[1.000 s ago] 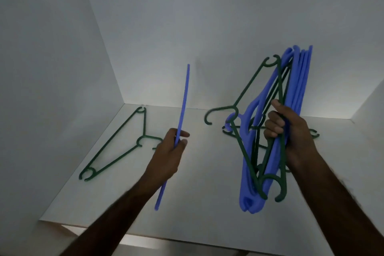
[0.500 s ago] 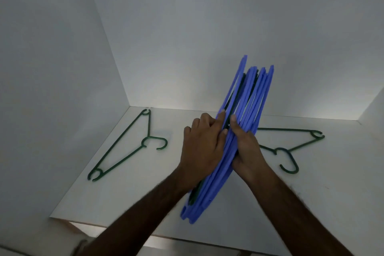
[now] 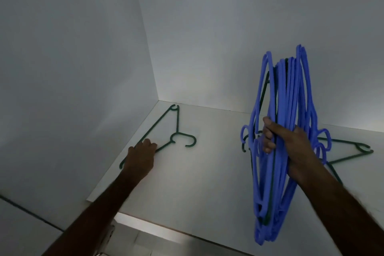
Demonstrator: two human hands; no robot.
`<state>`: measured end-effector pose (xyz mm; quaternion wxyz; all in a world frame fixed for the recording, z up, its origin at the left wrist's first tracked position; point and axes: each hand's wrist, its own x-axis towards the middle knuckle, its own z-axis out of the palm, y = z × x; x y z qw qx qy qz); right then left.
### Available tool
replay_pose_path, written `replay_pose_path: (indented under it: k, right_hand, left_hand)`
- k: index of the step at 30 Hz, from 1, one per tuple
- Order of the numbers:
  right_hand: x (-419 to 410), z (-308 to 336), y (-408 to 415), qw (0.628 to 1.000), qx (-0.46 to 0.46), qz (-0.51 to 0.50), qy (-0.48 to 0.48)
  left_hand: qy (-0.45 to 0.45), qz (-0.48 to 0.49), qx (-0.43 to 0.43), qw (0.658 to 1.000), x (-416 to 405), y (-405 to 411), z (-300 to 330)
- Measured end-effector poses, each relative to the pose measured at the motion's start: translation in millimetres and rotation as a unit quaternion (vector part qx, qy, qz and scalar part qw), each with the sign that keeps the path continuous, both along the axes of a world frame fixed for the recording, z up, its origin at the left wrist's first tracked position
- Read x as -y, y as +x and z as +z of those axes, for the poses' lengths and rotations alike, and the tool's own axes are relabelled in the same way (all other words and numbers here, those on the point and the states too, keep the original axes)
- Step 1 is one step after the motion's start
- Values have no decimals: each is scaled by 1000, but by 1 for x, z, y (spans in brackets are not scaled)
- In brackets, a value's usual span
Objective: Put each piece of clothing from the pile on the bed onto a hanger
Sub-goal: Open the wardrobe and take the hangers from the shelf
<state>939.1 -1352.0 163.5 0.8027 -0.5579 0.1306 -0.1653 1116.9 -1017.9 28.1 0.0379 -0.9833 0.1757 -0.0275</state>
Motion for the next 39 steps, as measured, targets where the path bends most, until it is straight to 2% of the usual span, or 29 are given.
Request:
replay_pose_path:
  k: [2,6,7,9,10,11,13,15,18,21,24,26,28,31,32,34,36,37,39]
  right_hand:
    - [-6,-2,5,1000,-12,9,-9]
    - [-22,-8,17,1000,-22,21,4]
    - [-25,-10,20,999,-21,23,8]
    - [-32,-11,25,999,-23,26,5]
    - [-35,-12,26,999,-25,27,-1]
    - [-39,-11,26,999,-27,26,-8]
    - [-45,-11,27,999,-28,22,-18]
    - [-48,-10,26,999,-26,19,-20]
    - [-49,-11,23,999,-26,14,-19]
    - [-52,-9,16,1000,-24,6,-5]
    - [-54,-8,11,999,-34,5,28]
    - [-54,-8,7,998,-32,2,46]
    - [-56,-9,4,997,-11,-9,75]
    - [-59,-12,-2,989,11,-80,120]
    - [-58,-14,-5,985,19,-102,140]
    - [-52,-17,-13,974,39,-138,175]
    - [-43,-18,-25,967,50,-175,177]
    - [-37,-17,-33,964,51,-199,169]
    - [-21,-17,-53,956,59,-238,159]
  left_hand:
    - [-5,-41,-16,999,-3,1,-1]
    - [-97,-100,-129,982,3,-2,7]
    - [-92,-115,-123,981,7,-4,10]
    - [-90,-99,-7,991,11,-1,10]
    - [-81,-68,22,994,10,2,9]
    - [-69,-38,32,996,7,7,7]
    - [-141,26,-53,988,1,20,0]
    - [-191,32,-138,971,-1,30,-1]
    - [-273,47,-217,936,10,29,8]
    - [-450,42,-301,840,30,5,34]
    - [-556,-59,-261,787,64,-27,76]
    - [-563,-156,-233,778,91,-48,102]
    - [-535,-248,-214,779,119,-66,120]
    - [-505,-331,-220,766,152,-90,126]
    - [-474,-356,-189,783,162,-95,124]
    - [-367,-398,-60,839,180,-101,117]
    - [-292,-421,50,858,196,-105,117]
    - [-284,-439,80,848,203,-110,119]
    - [-305,-493,98,809,214,-121,125]
